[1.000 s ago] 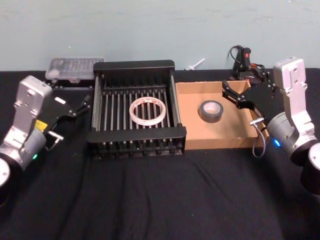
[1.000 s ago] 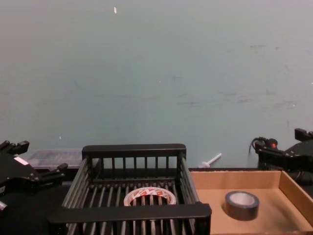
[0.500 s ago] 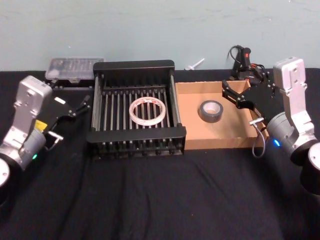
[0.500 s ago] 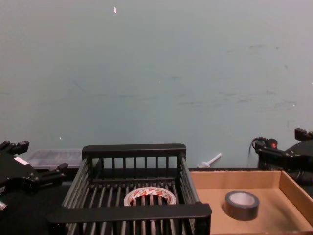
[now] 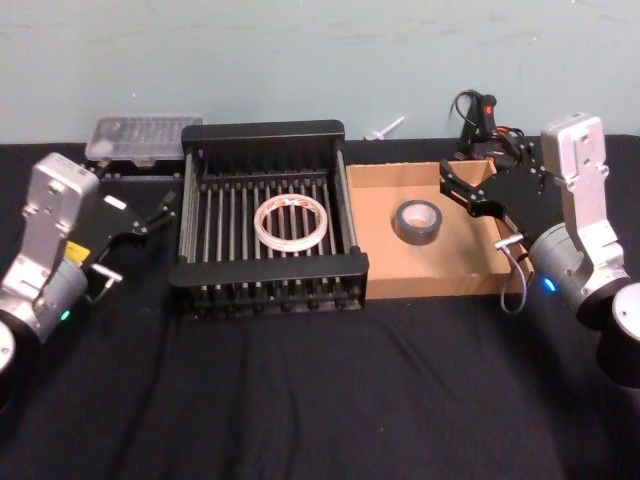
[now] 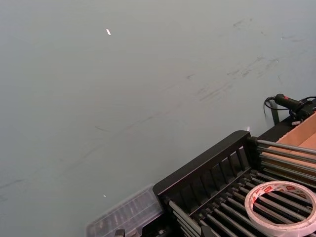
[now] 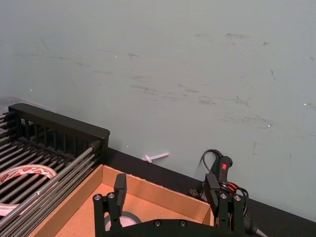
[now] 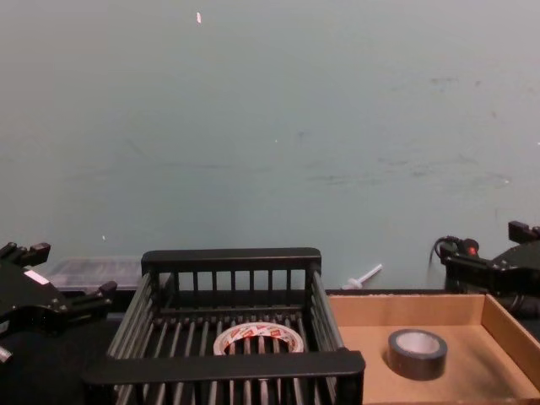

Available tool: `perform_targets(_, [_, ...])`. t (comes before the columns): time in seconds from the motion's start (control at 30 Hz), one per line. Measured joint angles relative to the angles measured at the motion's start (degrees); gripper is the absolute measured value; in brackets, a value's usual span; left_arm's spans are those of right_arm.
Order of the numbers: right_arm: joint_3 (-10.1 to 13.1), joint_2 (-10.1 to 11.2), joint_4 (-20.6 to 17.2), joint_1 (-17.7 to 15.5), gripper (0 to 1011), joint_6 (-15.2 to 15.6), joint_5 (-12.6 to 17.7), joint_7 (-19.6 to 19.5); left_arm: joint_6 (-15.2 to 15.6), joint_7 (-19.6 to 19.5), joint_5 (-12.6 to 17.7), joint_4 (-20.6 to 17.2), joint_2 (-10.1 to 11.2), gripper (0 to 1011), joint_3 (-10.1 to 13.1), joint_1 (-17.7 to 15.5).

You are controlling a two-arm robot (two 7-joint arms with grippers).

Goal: Pick up the white tape and place it into the black box , Pick up the silver tape and place it into the brown box.

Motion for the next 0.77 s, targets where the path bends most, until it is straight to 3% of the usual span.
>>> perform_targets(0.77, [0.0,0.0,0.0,0.0,1002,0.0,0.0,0.0,0.0,0.0,0.0,0.0,0.0,1001,0.0,0.0])
